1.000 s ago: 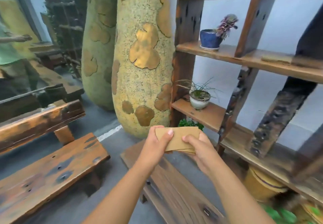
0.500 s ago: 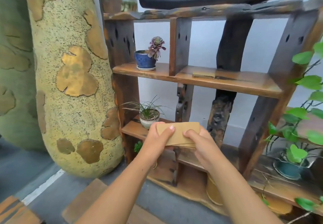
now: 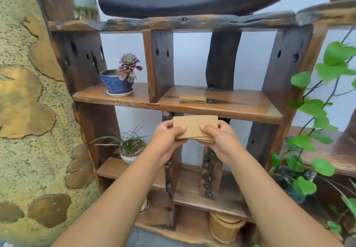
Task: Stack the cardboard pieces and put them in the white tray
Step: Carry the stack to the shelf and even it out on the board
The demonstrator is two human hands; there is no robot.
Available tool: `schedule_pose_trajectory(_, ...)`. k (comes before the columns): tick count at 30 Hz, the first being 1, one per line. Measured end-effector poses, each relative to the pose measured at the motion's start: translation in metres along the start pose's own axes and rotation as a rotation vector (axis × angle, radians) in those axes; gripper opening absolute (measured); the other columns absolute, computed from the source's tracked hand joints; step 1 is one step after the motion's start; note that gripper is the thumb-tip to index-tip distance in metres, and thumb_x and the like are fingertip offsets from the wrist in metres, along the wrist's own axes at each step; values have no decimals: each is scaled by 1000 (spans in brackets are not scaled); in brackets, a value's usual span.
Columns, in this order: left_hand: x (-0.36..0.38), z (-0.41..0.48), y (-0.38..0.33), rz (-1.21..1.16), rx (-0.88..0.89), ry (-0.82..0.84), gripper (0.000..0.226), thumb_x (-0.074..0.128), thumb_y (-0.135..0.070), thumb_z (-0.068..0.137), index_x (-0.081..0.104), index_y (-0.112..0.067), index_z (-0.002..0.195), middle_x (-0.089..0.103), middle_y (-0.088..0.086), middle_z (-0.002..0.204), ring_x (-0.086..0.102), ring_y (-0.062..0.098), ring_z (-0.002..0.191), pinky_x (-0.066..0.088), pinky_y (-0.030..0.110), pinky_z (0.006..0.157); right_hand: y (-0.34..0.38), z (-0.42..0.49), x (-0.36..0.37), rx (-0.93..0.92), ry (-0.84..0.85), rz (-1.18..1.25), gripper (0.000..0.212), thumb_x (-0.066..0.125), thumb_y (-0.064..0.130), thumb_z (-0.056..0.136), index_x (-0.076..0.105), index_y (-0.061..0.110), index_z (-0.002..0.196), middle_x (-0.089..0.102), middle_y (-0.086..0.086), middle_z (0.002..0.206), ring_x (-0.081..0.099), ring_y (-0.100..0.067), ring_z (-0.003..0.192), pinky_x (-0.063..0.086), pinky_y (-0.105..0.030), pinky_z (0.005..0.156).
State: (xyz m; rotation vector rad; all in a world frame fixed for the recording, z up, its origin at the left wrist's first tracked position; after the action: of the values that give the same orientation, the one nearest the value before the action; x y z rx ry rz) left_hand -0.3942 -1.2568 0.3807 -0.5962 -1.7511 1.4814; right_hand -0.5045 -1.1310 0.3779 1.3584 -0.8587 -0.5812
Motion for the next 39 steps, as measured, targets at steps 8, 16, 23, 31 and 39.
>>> schedule_pose_trajectory(8,-3,108,-50,162,-19,5,36,66,-5,93,60,-2,129,68,14,125,66,27,113,54,46,94,43,94,20,-23,-85,-109,45,72,8,88,55,8,129,67,-10,118,68,-24,103,62,-41,84)
schedule_pose_trajectory(16,10,209,-95,228,-10,39,41,72,-7,89,58,2,127,71,15,118,72,26,100,60,44,92,85,179,27,28,-205,-307,45,76,23,86,62,7,126,70,-8,119,69,-26,104,59,-44,94)
schedule_pose_trajectory(23,12,254,-100,332,-107,75,26,70,-14,92,57,-7,112,72,10,91,72,24,88,60,44,86,98,220,27,116,-282,-520,42,80,37,80,52,13,99,66,-6,89,68,-17,75,55,-27,52)
schedule_pose_trajectory(31,13,267,-87,454,-257,58,16,67,-22,94,58,-10,97,70,9,93,69,22,88,59,35,74,84,237,20,241,-248,-689,40,76,47,81,60,12,93,73,-13,104,73,-25,90,59,-32,68)
schedule_pose_trajectory(39,13,272,-81,659,-357,72,36,68,-39,92,59,-13,116,70,10,97,67,24,83,58,36,68,77,247,10,340,-240,-869,52,70,64,76,58,15,88,72,-8,100,71,-22,90,61,-38,82)
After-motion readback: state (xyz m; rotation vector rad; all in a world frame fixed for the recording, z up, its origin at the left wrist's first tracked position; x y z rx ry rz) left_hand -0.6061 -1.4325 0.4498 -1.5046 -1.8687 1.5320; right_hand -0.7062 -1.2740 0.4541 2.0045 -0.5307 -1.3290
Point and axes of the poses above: each hand's wrist, its own z-axis towards the middle knuckle, its own x-axis out of the palm, y = z × x, the point moved 4 cm from there along z, towards the middle knuckle
